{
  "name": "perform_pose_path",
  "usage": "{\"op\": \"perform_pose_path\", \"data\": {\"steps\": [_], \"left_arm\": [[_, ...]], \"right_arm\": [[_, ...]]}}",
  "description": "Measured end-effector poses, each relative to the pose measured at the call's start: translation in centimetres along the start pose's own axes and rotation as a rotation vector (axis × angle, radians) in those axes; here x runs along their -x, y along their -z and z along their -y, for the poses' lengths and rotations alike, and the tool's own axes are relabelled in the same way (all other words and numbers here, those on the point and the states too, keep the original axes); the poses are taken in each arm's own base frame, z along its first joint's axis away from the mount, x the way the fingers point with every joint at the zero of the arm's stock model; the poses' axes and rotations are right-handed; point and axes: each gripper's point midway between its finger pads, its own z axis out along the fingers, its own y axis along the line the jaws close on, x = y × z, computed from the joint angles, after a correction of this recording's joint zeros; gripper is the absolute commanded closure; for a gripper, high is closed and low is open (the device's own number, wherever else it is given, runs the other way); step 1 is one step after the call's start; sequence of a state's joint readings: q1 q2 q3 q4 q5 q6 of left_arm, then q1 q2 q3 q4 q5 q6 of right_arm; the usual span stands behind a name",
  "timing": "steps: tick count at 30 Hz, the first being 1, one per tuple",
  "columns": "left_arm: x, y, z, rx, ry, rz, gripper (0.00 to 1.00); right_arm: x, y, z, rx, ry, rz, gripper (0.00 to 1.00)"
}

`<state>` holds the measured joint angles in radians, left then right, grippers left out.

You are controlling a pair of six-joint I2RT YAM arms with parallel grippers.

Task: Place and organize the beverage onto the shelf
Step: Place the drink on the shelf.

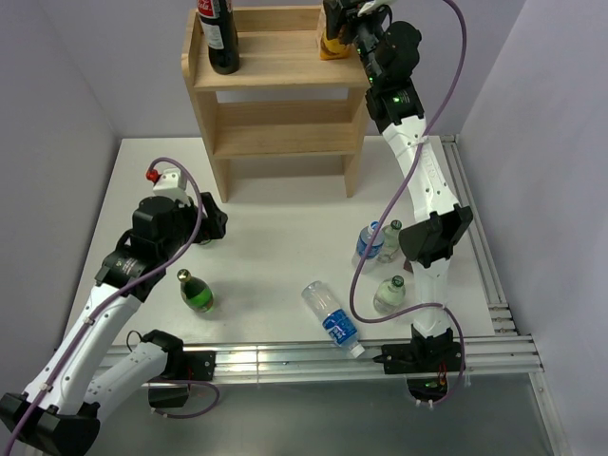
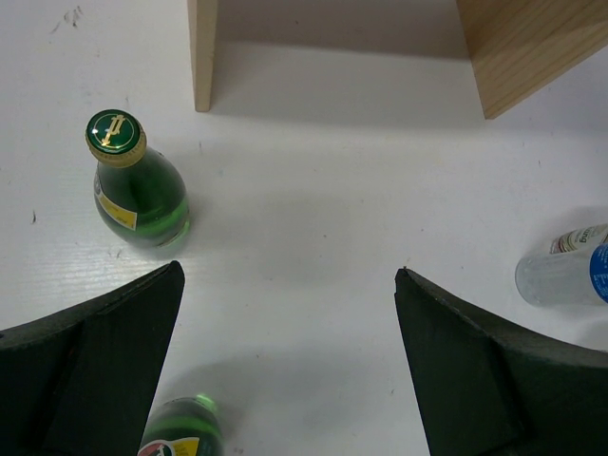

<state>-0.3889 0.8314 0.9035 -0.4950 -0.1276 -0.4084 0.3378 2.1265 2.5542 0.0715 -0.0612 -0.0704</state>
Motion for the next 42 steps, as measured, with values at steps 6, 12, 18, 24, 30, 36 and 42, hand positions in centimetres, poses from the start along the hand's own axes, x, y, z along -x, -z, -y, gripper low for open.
{"op": "perform_pose_path", "data": {"steps": [6,12,18,24,30,36,42], "left_arm": [[-0.2,-0.2,0.0,0.002,-0.001,-0.011,0.0],[-0.3,-0.2,0.1,-0.005,-0.001,-0.015,0.0],[-0.3,-0.2,0.2,-0.012,-0.001,-0.017,0.01],[-0.4,-0.2,0.3,-0.017,-0.001,-0.02,0.0],[-0.4,-0.2,0.3,-0.018,-0.001,-0.02,0.01],[-0.4,-0.2,0.3,-0.018,-0.001,-0.02,0.01],[-0.4,-0.2,0.3,-0.018,0.0,-0.019,0.01]], "right_arm": [[0.0,-0.1,0.2,0.009,-0.006,0.009,0.3],[-0.1,-0.4,0.2,0.016,-0.006,0.023,0.24],[-0.1,-0.5,0.4,0.015,-0.011,0.032,0.23],[-0.4,-0.7,0.6,0.017,-0.016,0.045,0.18],[-0.9,-1.2,0.6,0.015,-0.028,0.075,0.23],[-0.9,-1.4,0.5,0.023,-0.038,0.091,0.22],[-1.3,-1.6,0.6,0.016,-0.033,0.098,0.19]]}}
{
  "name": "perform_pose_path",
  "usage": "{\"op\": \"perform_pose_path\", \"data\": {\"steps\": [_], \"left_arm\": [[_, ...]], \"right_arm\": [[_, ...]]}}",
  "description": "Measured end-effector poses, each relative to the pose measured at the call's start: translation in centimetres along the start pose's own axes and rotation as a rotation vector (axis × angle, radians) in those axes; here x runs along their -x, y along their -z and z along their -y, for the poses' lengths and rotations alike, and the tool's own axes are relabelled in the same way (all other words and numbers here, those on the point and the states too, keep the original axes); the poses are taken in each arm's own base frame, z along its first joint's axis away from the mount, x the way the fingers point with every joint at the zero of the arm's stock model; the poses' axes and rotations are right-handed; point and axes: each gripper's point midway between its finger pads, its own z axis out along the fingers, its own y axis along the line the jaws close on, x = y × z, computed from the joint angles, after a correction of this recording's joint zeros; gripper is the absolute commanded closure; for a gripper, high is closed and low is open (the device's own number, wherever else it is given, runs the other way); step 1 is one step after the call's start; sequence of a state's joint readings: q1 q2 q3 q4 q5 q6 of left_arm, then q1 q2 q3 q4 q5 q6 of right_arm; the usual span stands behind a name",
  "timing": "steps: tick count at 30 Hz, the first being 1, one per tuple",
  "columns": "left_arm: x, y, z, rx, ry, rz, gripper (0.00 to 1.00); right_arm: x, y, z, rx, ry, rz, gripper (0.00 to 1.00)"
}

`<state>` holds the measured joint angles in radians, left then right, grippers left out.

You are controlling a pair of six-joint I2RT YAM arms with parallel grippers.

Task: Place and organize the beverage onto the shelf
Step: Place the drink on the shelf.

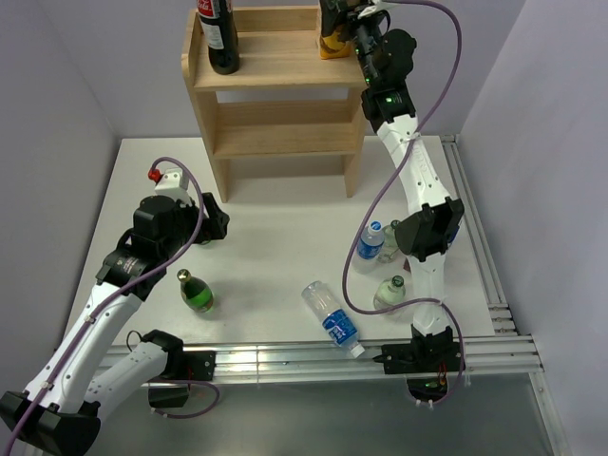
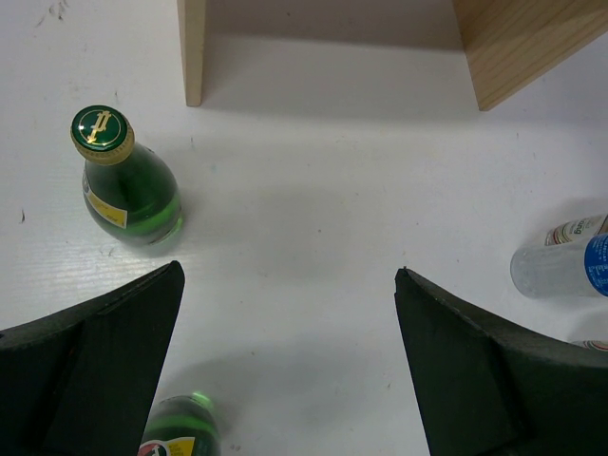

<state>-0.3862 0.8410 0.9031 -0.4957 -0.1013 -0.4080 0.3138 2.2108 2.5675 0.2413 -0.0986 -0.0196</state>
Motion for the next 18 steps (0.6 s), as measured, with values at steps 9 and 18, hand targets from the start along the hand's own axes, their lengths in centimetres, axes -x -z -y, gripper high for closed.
{"op": "perform_pose_path", "data": {"steps": [9,18], "left_arm": [[0.1,0.1,0.0,-0.001,0.0,0.003,0.01],[0.2,0.3,0.1,-0.004,0.001,0.012,0.0]], "right_arm": [[-1.4,-0.2,0.0,0.002,0.0,-0.008,0.24],[-1.7,-0.1,0.0,0.002,-0.008,-0.013,0.17]]}}
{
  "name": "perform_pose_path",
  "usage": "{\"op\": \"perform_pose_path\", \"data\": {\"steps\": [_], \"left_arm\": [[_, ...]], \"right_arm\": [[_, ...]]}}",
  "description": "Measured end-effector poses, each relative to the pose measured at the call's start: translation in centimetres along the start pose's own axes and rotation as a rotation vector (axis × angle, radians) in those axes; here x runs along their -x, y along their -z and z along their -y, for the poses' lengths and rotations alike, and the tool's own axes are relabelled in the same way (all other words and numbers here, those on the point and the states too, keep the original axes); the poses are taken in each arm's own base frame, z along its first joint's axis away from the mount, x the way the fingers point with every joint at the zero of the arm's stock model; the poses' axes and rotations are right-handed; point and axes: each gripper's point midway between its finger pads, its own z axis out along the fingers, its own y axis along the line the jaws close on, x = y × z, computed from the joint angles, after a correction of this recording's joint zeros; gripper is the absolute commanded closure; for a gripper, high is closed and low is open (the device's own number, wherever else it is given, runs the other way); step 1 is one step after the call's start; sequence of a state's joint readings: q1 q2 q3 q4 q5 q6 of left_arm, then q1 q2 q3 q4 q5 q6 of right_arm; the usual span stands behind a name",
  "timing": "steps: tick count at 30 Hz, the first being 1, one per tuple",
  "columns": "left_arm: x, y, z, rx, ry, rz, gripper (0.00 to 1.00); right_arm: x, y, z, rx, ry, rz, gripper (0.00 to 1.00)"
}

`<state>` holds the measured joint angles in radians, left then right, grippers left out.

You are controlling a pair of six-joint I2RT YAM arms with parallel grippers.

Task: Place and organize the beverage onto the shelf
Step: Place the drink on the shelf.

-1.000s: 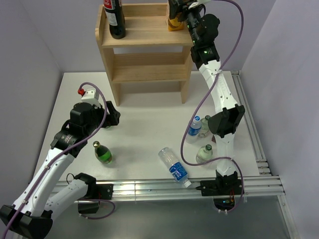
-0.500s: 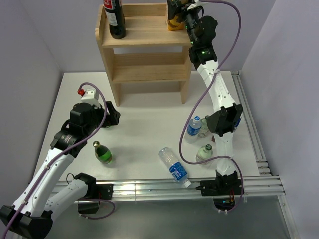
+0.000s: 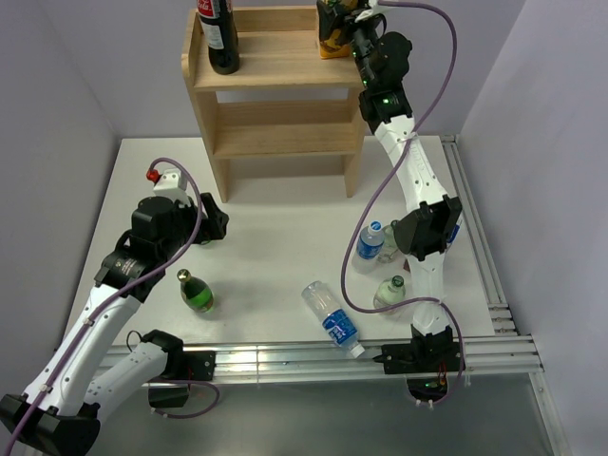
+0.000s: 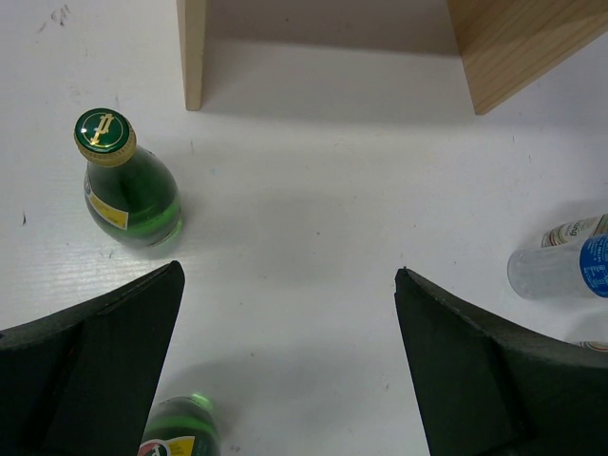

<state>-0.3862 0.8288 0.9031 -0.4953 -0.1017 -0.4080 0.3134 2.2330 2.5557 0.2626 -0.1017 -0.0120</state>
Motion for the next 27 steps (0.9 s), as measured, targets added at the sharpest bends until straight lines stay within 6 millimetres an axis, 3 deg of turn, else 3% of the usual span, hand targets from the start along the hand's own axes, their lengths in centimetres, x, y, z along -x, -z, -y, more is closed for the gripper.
{"op": "perform_pose_path", "data": {"steps": [6,27], "left_arm": [[0.0,0.0,0.0,0.0,0.0,0.0,0.01],[0.1,0.1,0.0,-0.001,0.0,0.002,0.01]], "right_arm": [[-1.6,0.3,-0.1,0.002,-0.006,-0.039,0.13],[-0.8,2.3,0.0,-0.007,-0.008,-0.131,0.08]]}}
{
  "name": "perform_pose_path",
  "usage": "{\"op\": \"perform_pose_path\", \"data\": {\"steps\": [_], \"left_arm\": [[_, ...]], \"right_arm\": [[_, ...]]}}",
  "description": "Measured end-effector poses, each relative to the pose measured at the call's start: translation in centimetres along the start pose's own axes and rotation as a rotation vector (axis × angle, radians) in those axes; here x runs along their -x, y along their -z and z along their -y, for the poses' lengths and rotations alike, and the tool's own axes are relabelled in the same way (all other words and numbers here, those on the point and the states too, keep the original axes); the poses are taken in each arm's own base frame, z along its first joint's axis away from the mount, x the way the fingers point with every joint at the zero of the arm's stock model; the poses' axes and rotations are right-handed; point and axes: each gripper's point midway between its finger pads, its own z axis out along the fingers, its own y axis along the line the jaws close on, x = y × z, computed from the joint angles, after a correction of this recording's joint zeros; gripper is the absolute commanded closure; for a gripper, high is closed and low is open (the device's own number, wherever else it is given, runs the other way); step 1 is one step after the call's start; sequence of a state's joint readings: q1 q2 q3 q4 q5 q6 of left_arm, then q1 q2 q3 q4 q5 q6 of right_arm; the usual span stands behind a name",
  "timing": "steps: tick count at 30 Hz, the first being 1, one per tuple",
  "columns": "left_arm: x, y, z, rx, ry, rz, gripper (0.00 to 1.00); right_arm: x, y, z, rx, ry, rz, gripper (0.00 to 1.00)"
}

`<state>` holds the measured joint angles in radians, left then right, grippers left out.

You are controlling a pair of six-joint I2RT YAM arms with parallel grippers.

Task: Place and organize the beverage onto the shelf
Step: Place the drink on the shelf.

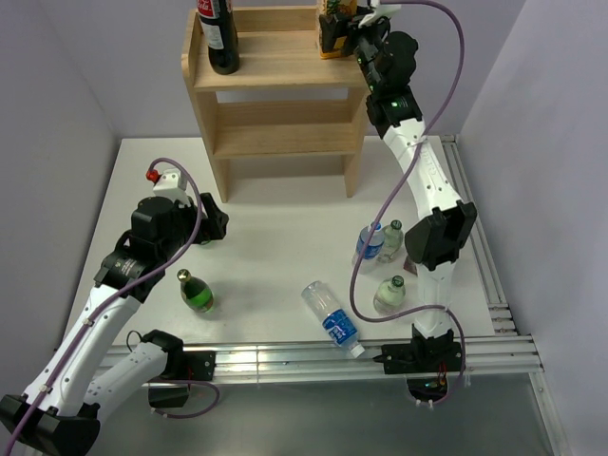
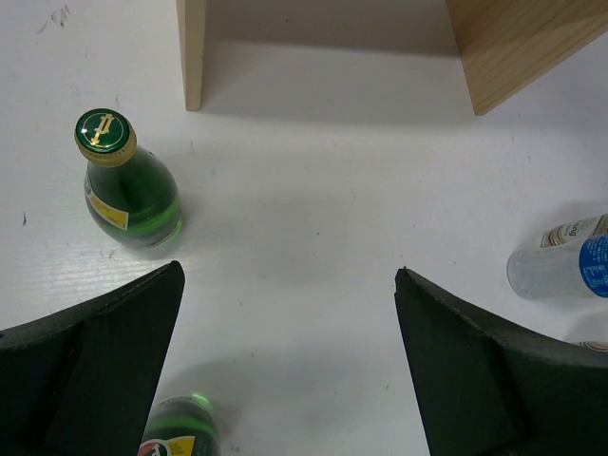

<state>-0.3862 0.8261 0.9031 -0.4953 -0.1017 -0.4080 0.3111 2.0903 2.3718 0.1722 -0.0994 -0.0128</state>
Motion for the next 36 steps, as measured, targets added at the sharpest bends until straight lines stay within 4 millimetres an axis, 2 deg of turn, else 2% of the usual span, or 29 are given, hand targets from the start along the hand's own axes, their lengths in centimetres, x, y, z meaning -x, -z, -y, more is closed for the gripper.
{"op": "perform_pose_path", "data": {"steps": [4,13,18,22,27,31,36], "left_arm": [[0.0,0.0,0.0,0.0,0.0,0.0,0.01],[0.0,0.0,0.0,0.0,0.0,0.0,0.0],[0.0,0.0,0.0,0.001,0.0,0.001,0.0],[0.1,0.2,0.0,-0.002,0.001,0.007,0.0],[0.3,0.4,0.1,-0.006,0.002,0.016,0.0],[0.5,0.6,0.1,-0.009,0.003,0.025,0.01],[0.7,0.9,0.2,-0.014,0.005,0.035,0.01]], "right_arm": [[0.6,1.3,-0.2,0.005,-0.004,-0.02,0.05],[4.3,3.5,-0.2,0.009,-0.001,0.007,0.02],[5.8,5.6,-0.4,0.006,-0.004,-0.004,0.02],[6.8,8.6,-0.3,-0.017,-0.027,-0.046,0.02],[9.3,12.1,0.9,-0.116,-0.053,-0.109,0.02],[10.8,16.3,2.6,-0.251,-0.077,-0.185,0.0],[11.0,23.4,4.7,-0.438,-0.115,-0.268,0.0]]}}
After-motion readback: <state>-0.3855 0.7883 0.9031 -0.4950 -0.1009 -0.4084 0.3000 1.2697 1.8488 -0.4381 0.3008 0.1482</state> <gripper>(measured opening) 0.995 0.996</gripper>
